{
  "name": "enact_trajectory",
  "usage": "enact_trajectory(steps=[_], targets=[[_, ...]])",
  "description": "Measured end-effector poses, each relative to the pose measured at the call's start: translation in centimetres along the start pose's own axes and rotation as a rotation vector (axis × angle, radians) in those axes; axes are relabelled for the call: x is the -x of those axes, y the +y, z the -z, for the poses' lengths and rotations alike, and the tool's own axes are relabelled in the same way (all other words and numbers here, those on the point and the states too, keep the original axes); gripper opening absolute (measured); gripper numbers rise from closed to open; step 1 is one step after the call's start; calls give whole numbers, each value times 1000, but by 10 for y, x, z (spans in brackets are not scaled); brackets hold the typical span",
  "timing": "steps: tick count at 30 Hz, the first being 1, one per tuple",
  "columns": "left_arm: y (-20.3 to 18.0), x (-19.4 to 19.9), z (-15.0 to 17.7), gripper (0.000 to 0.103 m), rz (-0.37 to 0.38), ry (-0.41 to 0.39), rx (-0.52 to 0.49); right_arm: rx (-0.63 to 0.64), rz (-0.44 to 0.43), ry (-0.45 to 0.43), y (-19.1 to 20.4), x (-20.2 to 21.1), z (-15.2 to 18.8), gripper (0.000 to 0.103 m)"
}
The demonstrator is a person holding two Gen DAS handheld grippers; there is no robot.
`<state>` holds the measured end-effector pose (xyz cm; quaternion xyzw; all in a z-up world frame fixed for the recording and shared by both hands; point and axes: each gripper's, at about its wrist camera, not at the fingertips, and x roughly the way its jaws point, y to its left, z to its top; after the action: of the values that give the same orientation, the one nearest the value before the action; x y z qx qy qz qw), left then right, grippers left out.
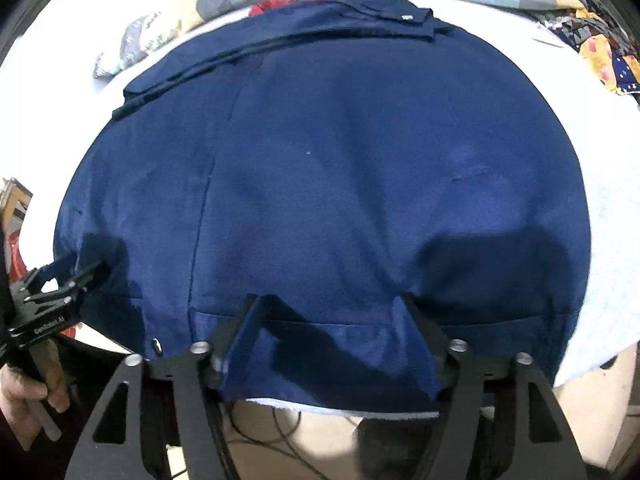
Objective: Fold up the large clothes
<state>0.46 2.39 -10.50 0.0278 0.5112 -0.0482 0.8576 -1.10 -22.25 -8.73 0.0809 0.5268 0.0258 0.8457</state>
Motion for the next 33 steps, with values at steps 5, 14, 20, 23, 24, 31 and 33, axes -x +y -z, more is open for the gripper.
enact_trajectory(steps=[5,14,20,23,24,31,33], targets=[[-2,4,14,103,22,-89,-55,3,-4,-49,0,2,8,77],[2,5,17,103,11,-115,-55,-45,-119,-87,-12,4,9,81],[10,18,13,103,27,-104,-51,-23,-143,-65,-9,13,4,72],[26,41,11,103,34,-145,-24,-111,-235,-152,-33,44,4,69],[32,46,10,103,39,-149,-16,-136,-243,-183,-43,54,3,69],[125,57,17,103,189,-56,295,-440,-233,-304,-143,95,9,70],[143,41,19,101,263,23,370,-588,-312,-295,-173,89,20,70]])
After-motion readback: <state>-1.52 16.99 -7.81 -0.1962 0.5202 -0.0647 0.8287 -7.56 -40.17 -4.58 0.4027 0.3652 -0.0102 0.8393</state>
